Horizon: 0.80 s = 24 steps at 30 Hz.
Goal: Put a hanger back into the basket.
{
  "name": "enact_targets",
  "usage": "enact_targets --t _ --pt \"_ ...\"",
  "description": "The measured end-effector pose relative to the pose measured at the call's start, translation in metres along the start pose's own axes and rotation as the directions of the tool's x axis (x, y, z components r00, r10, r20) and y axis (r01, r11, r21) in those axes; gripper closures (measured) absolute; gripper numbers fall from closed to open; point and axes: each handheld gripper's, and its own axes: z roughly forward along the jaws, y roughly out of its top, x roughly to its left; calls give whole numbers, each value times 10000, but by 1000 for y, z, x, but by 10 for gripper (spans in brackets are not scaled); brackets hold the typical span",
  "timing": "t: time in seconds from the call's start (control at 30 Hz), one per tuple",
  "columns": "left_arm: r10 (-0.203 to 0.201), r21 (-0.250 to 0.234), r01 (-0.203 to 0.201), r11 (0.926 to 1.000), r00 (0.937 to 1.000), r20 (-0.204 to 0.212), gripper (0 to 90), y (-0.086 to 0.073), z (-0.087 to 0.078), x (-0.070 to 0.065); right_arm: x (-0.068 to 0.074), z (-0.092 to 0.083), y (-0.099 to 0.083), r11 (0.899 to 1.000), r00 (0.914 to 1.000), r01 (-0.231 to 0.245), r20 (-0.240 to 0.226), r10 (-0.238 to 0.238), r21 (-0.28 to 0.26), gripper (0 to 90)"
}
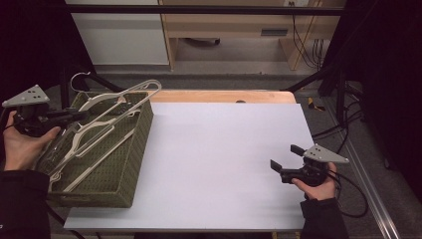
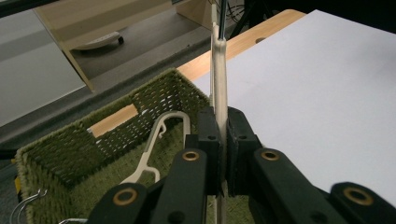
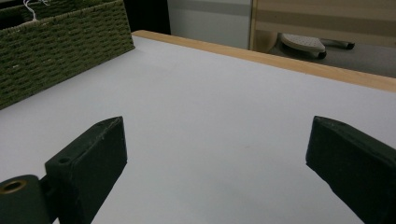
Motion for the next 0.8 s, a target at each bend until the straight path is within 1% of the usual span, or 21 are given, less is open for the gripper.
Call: enact_targets --t 0.07,0.1,0.2,0.27,0.33,0.4,0.43,0.47,0.53,0.63,0.7,0.8 --pt "-47 -23 47 10000 10000 -37 862 -5 0 6 0 0 0 10000 10000 71 -6 -71 -13 59" --pt "-132 -53 132 9999 9999 -40 862 -7 0 8 0 1 0 10000 10000 90 -13 -90 -2 59" --pt "-208 9 208 9998 9997 -103 862 -13 -1 15 0 1 0 10000 10000 59 -2 -59 38 59" --pt "-320 61 321 9995 9994 -147 862 -17 -2 18 0 1 0 10000 10000 63 -2 -63 33 59" --pt "-517 -21 517 9987 9985 -190 862 -22 -3 22 0 1 0 10000 10000 69 -10 -69 19 58" --pt "-602 -51 601 9982 9979 -218 862 -26 -5 26 0 1 0 10000 10000 66 -11 -66 21 59" --pt "-670 -89 668 9977 9975 -232 862 -28 -6 27 0 1 0 10000 10000 68 -18 -68 23 59" --pt "-623 -23 623 9981 9977 -248 862 -30 -6 28 0 1 0 10000 10000 67 -12 -67 19 59" --pt "-685 50 687 9976 9971 -327 862 -33 -7 30 0 1 0 10000 10000 68 -12 -68 38 58" --pt "-911 106 917 9957 9948 -451 862 -40 -7 35 1 2 -1 10000 10000 69 -50 -69 64 59" --pt "-1092 123 1099 9939 9931 -438 862 -46 -7 37 0 2 -1 9999 9999 108 -36 -108 78 59" --pt "-1311 153 1316 9912 9908 -332 862 -54 -3 36 0 2 -1 9999 9999 111 -32 -111 84 60"
